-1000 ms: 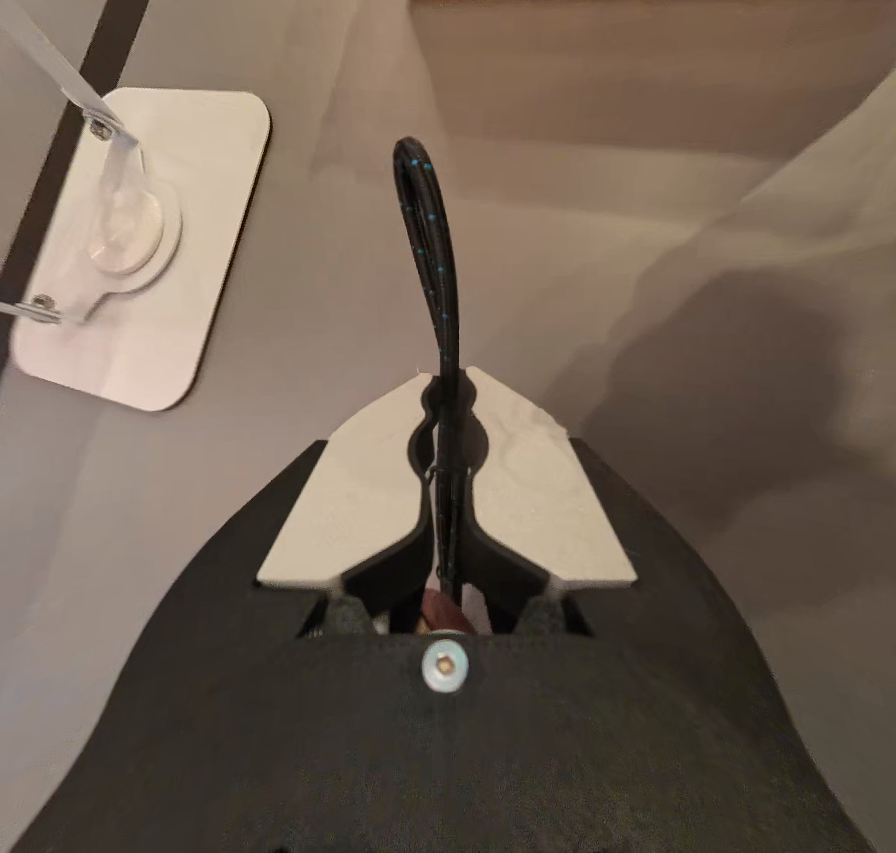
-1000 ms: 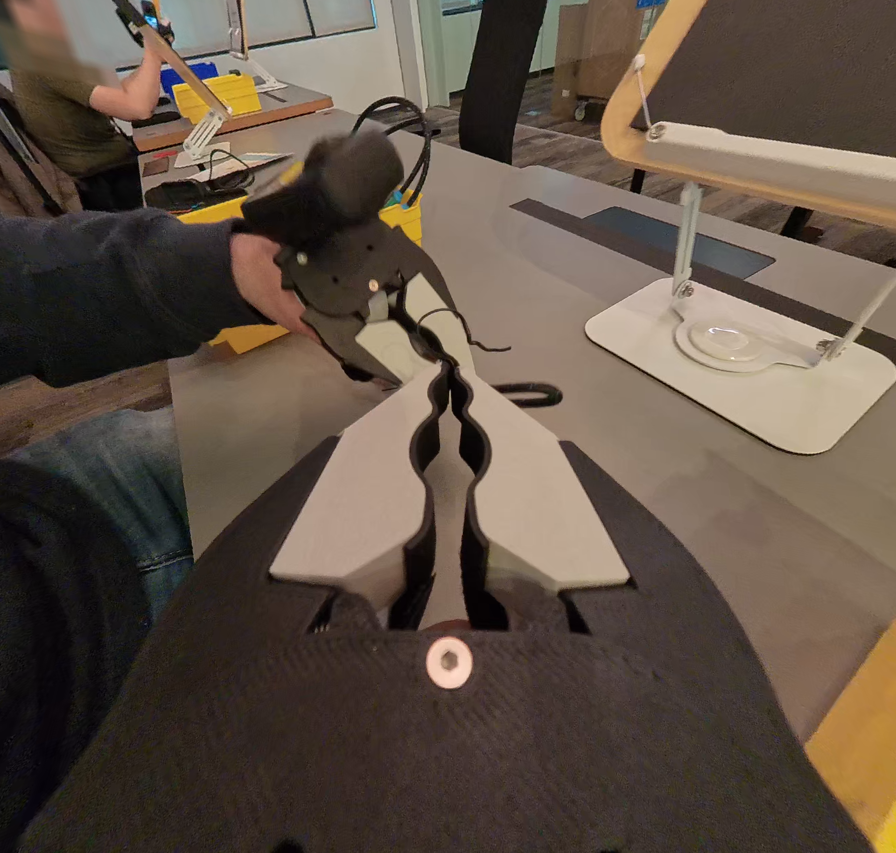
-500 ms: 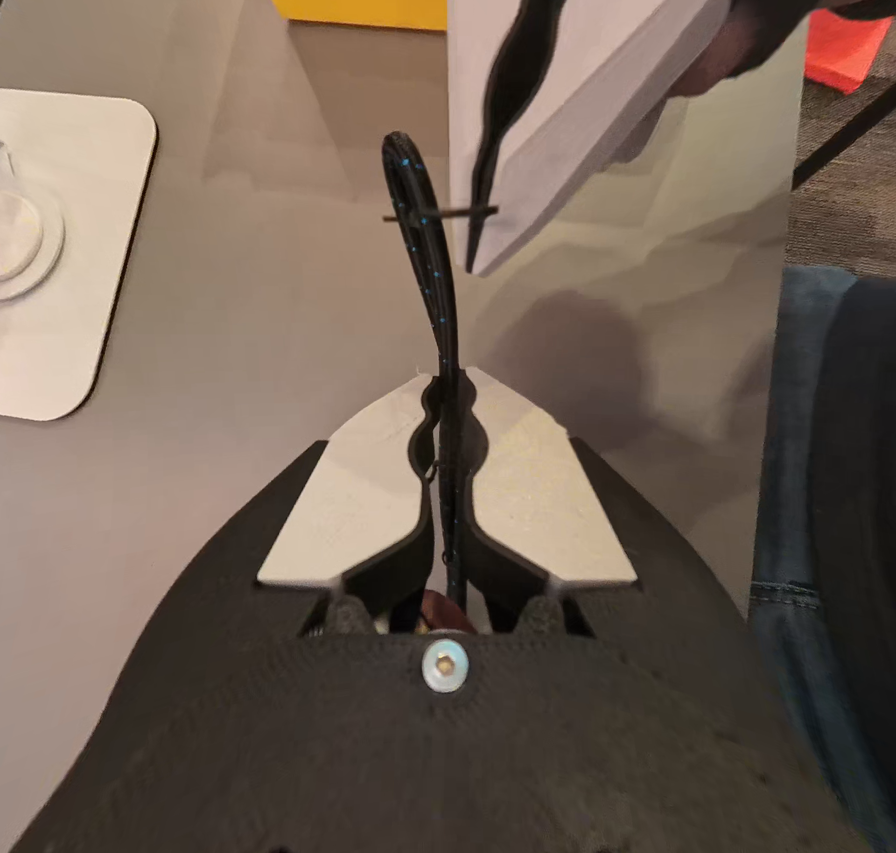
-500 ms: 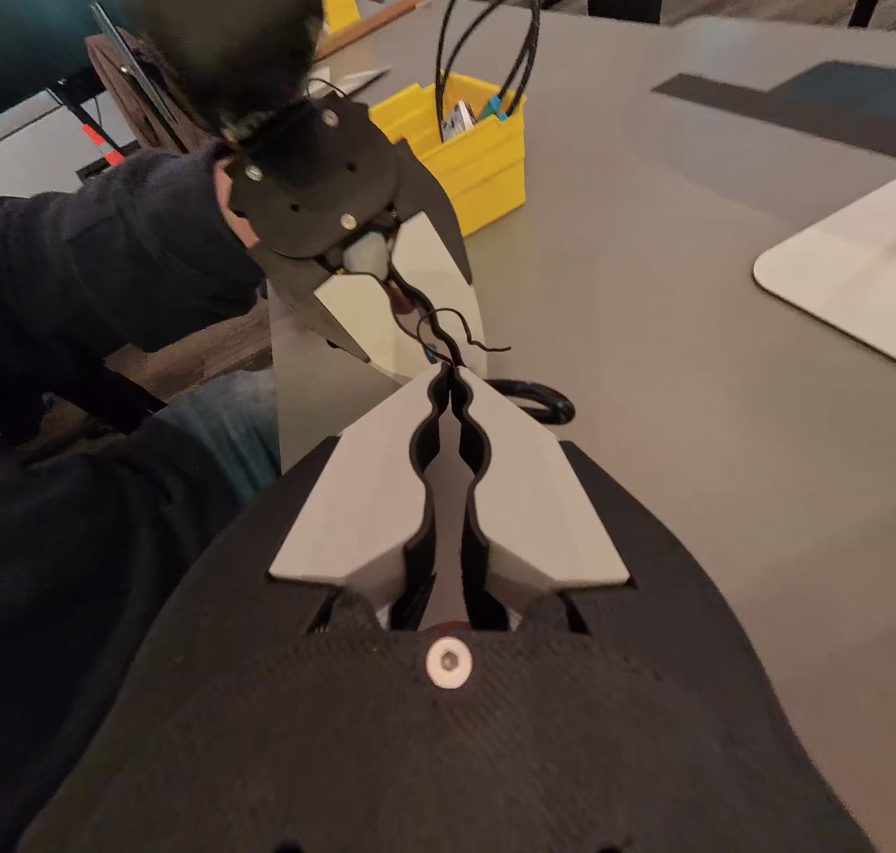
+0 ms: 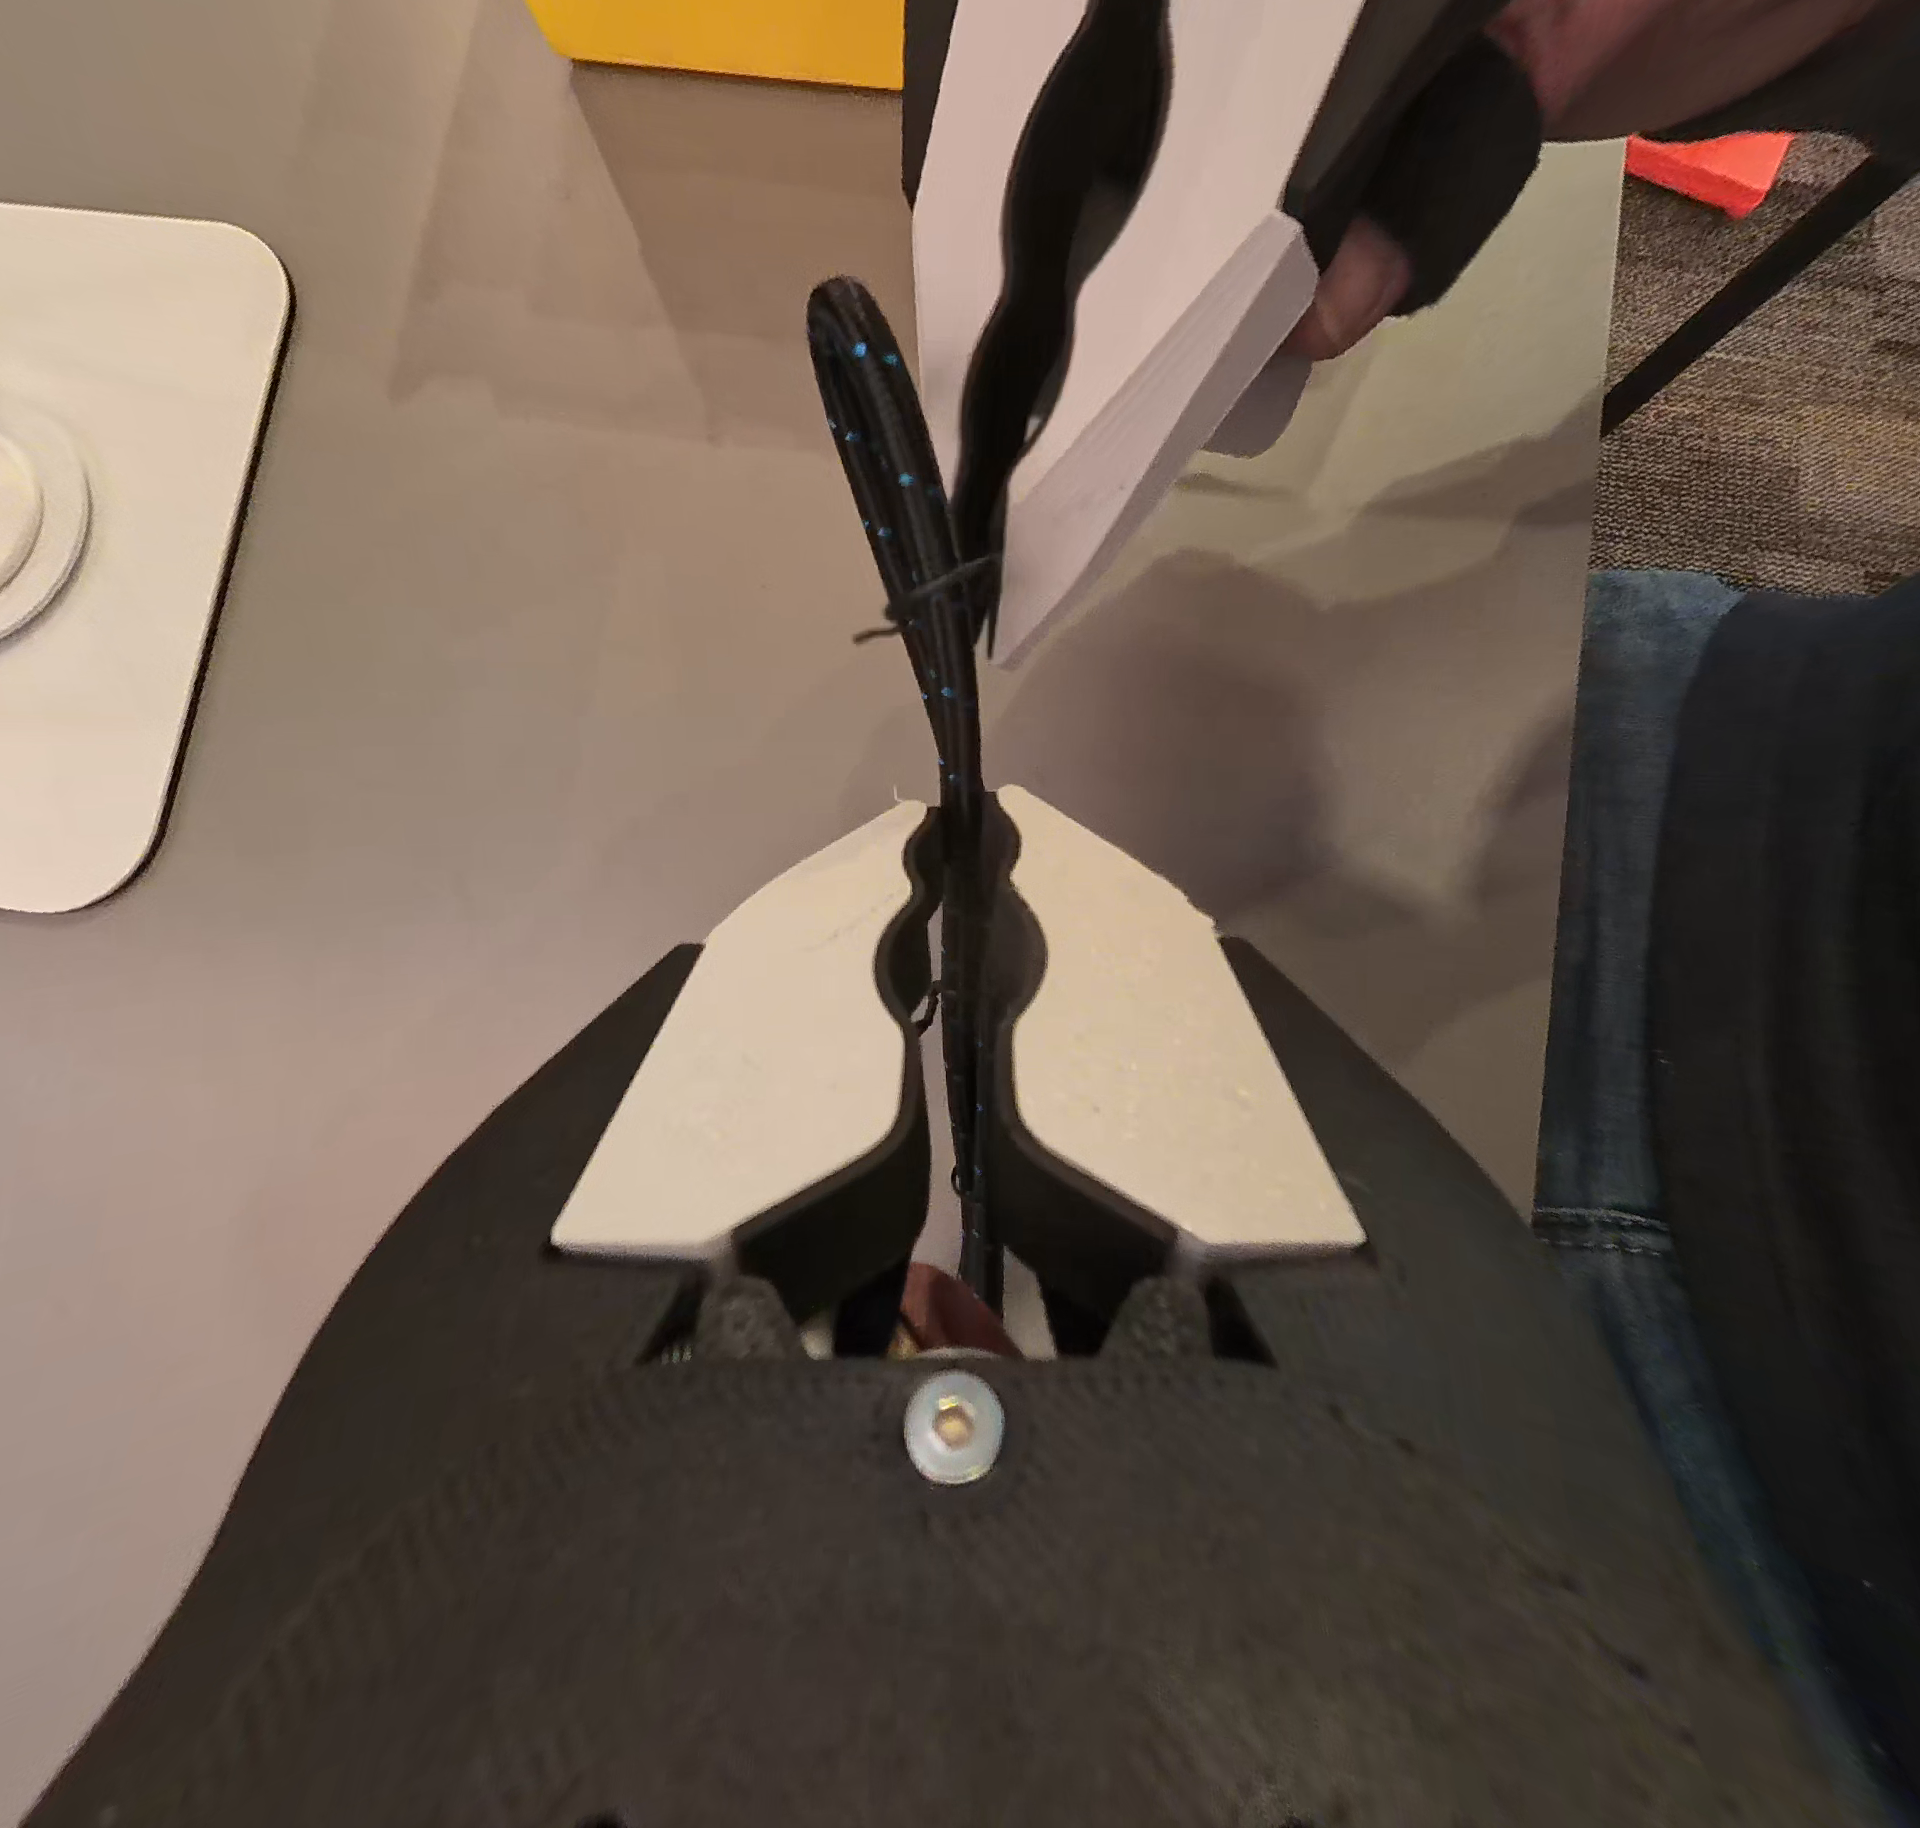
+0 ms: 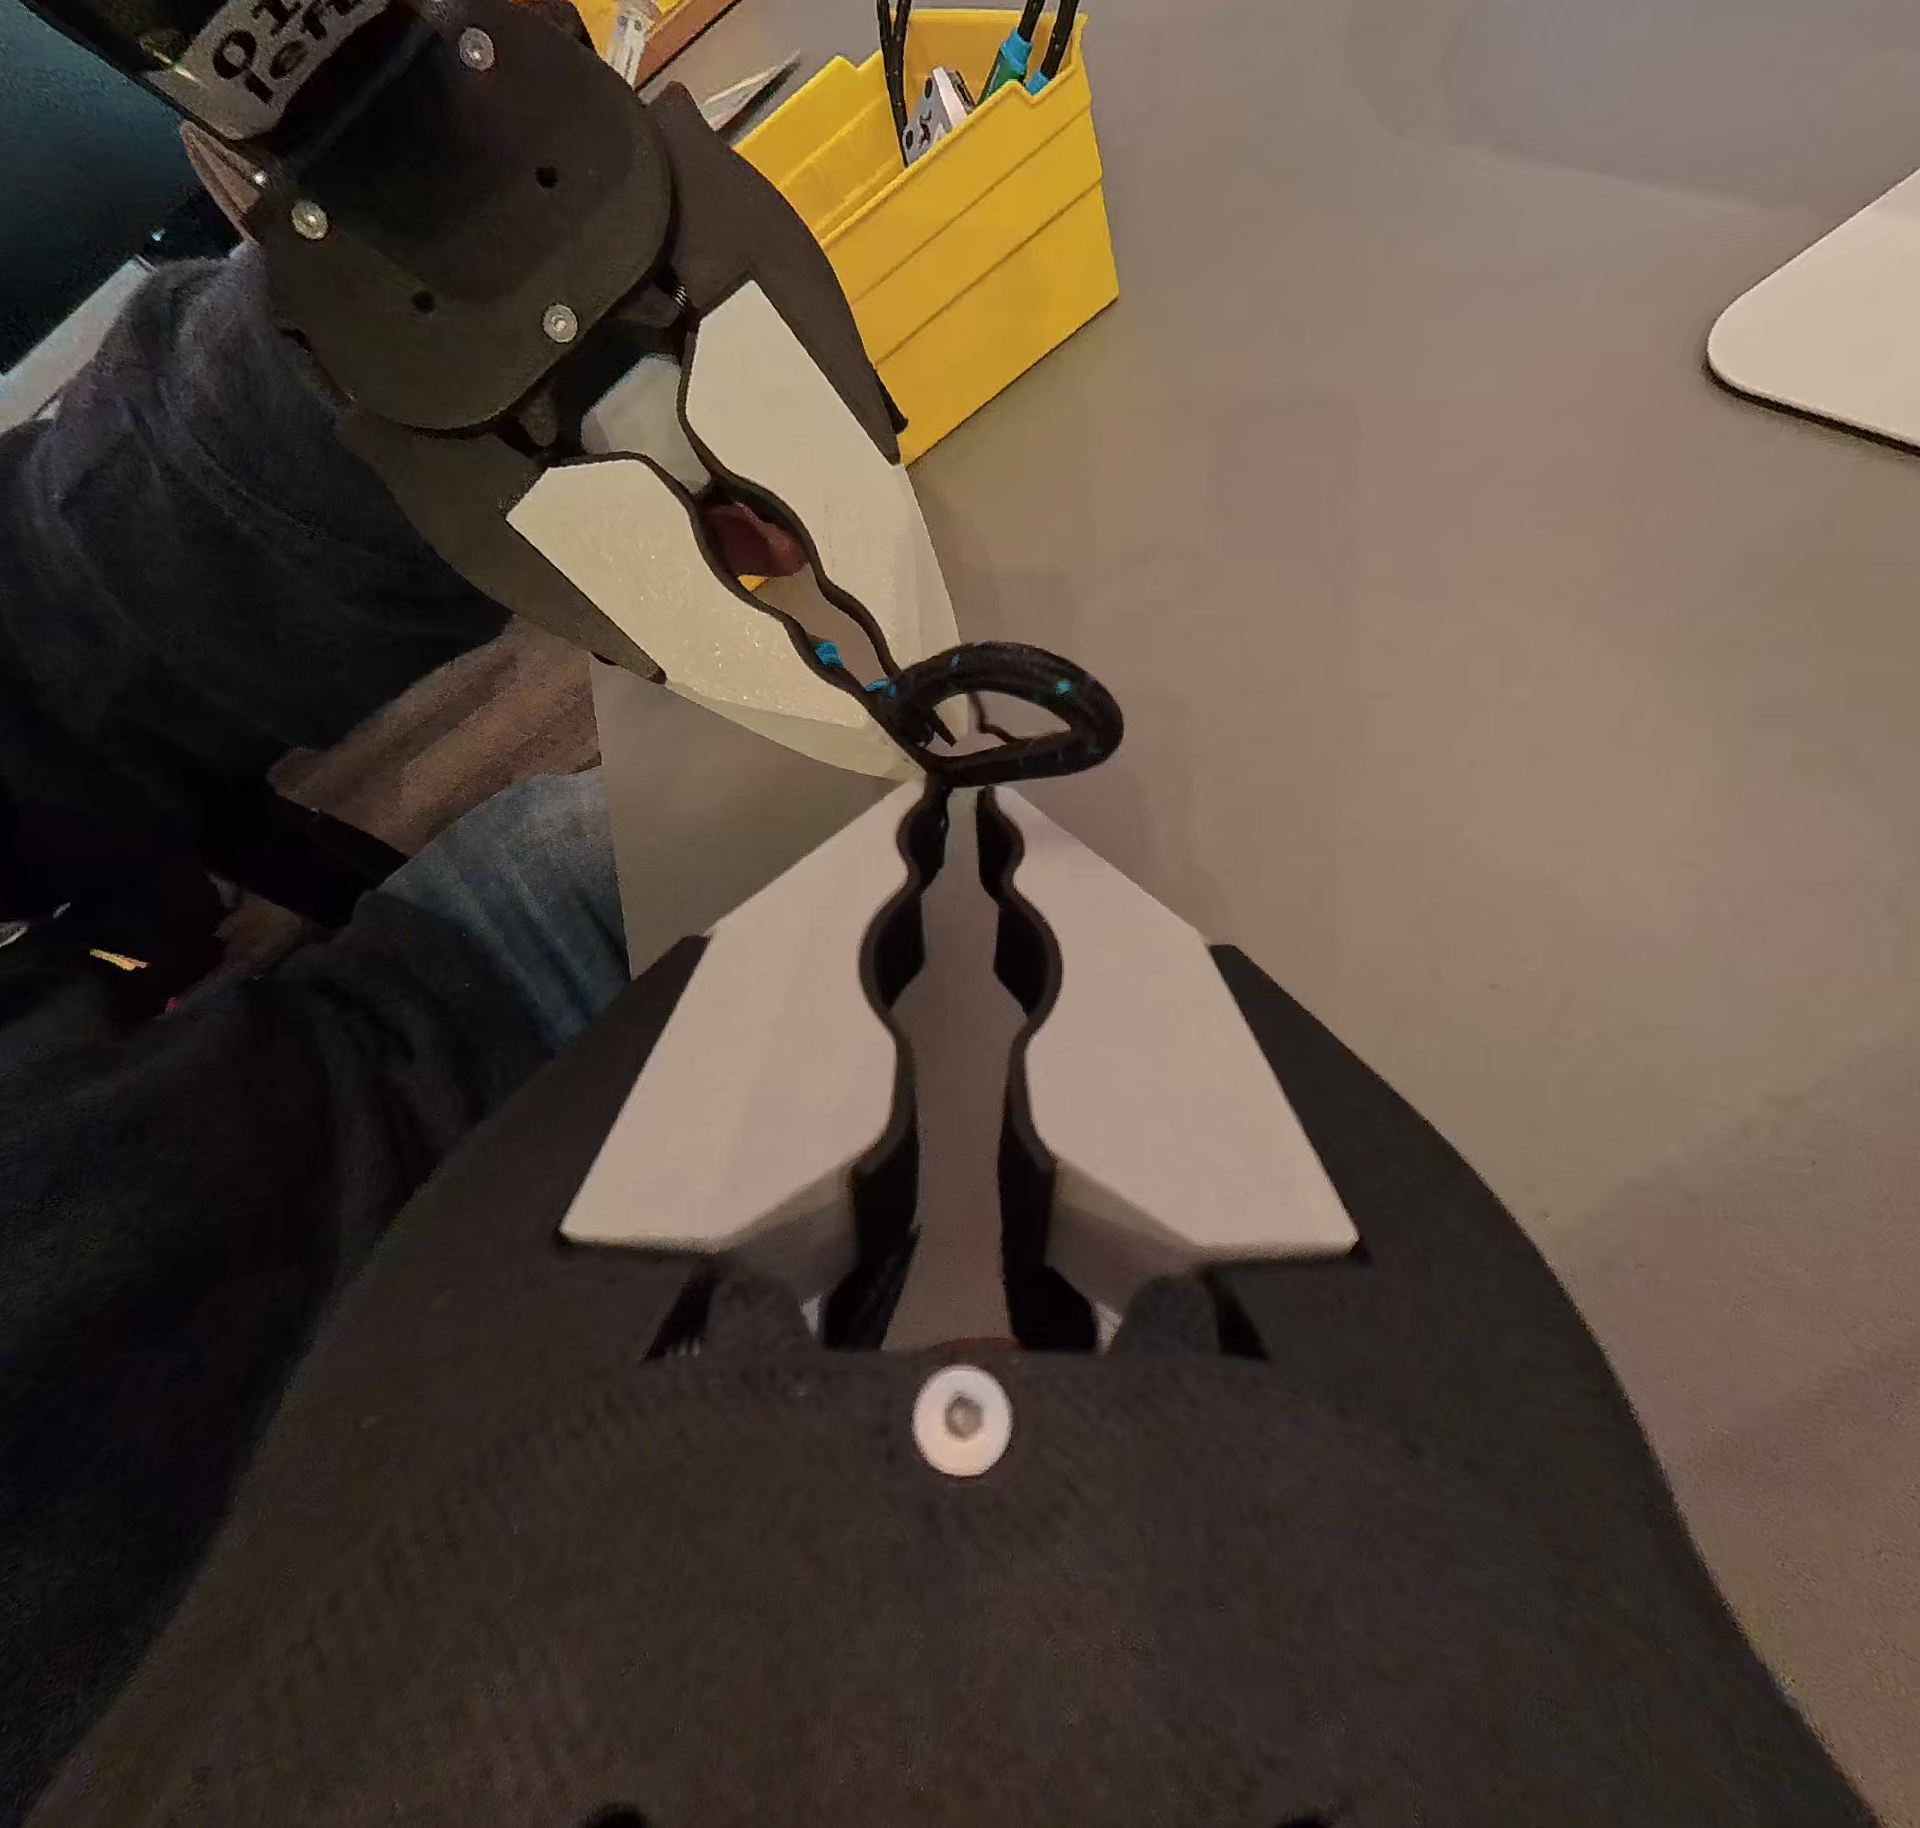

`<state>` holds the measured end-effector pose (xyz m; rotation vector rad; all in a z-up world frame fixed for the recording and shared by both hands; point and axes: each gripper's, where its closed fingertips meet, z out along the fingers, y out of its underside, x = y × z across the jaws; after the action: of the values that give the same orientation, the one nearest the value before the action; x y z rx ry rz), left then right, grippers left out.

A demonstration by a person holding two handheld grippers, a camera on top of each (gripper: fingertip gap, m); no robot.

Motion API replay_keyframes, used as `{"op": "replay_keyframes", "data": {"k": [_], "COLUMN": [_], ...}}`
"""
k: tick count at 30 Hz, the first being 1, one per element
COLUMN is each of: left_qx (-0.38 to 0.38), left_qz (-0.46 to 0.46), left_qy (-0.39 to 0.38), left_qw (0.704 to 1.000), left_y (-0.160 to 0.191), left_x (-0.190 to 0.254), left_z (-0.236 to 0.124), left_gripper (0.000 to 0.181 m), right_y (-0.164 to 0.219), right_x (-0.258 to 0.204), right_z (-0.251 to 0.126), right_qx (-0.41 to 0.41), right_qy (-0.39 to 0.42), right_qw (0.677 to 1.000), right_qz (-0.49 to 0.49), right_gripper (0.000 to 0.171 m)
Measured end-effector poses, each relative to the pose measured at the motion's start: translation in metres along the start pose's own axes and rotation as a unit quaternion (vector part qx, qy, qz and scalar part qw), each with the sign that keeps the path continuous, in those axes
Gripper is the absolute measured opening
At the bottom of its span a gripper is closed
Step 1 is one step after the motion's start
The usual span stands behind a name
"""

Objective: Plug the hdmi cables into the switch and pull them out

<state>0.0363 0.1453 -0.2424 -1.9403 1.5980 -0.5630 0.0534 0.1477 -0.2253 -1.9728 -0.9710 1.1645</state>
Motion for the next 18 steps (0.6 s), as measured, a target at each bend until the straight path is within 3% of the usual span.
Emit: {"op": "replay_keyframes", "data": {"k": [1, 8, 18], "left_qx": [-0.001, -0.002, -0.041], "left_qz": [0.0, 0.003, 0.023], "left_qy": [0.002, 0.012, 0.046], "left_qw": [1.0, 1.0, 0.998], "left_y": [0.0, -0.003, 0.001], "left_x": [0.0, 0.003, 0.011], "left_z": [-0.001, -0.005, -0.018], "left_gripper": [0.005, 0.005, 0.005], "right_y": [0.0, 0.001, 0.002], "right_x": [0.0, -0.003, -0.017], "right_z": [-0.001, -0.002, 0.005], "right_qx": [0.003, 0.007, 0.016], "right_qy": [0.001, -0.003, -0.042], "right_qw": [1.0, 0.999, 0.995], "right_qz": [-0.003, -0.031, -0.085], "right_gripper": [0.006, 0.017, 0.055]}}
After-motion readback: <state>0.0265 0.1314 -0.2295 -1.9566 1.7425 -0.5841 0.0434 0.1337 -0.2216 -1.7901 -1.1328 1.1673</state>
